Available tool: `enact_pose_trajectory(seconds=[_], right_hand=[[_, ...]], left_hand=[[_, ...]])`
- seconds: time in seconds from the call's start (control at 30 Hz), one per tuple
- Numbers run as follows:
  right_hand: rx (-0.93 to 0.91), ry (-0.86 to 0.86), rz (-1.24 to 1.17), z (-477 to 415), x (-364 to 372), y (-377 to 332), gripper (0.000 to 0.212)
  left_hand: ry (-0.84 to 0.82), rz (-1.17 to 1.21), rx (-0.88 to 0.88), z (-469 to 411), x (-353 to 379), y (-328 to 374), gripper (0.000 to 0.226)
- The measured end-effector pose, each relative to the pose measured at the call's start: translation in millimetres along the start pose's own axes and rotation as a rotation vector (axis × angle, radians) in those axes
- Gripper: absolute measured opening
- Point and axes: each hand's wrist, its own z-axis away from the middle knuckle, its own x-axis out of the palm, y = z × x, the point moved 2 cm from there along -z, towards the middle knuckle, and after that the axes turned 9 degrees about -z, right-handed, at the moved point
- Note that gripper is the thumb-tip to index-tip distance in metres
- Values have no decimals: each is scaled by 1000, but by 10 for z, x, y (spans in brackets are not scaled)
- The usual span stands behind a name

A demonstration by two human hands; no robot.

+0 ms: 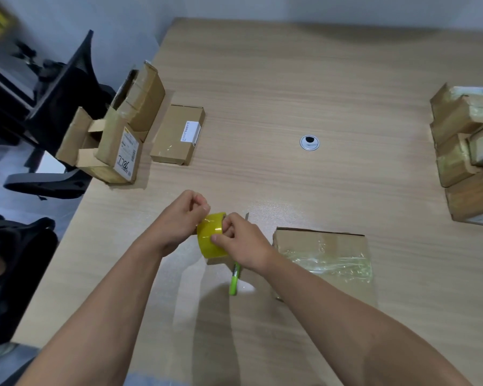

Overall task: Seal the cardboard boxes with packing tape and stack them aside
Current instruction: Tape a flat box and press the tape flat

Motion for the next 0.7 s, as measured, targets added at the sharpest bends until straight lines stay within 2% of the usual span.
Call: enact_pose_trajectory(seconds=[0.1, 0.2, 0.27, 0.33, 0.5, 0.7], right_hand=[[17, 55, -107, 32, 148, 66, 21], [34, 128, -192, 43, 245, 115, 20], [55, 156, -209, 13, 315, 116, 20], [49, 158, -190, -19, 374, 87, 20], [37, 113, -80, -149, 447, -39, 32], [126, 172, -69, -304, 518, -103, 16]], left_hand=[[-94, -123, 0, -61, -79, -100, 21], [-83, -480, 37, -122, -160, -131, 14], [-87, -580, 67, -151, -185, -129, 16], [-91, -619, 88, -157, -198, -103, 23], [-109, -577, 76, -216, -336, -105, 22], [-113, -563, 176, -282, -450, 9, 20]])
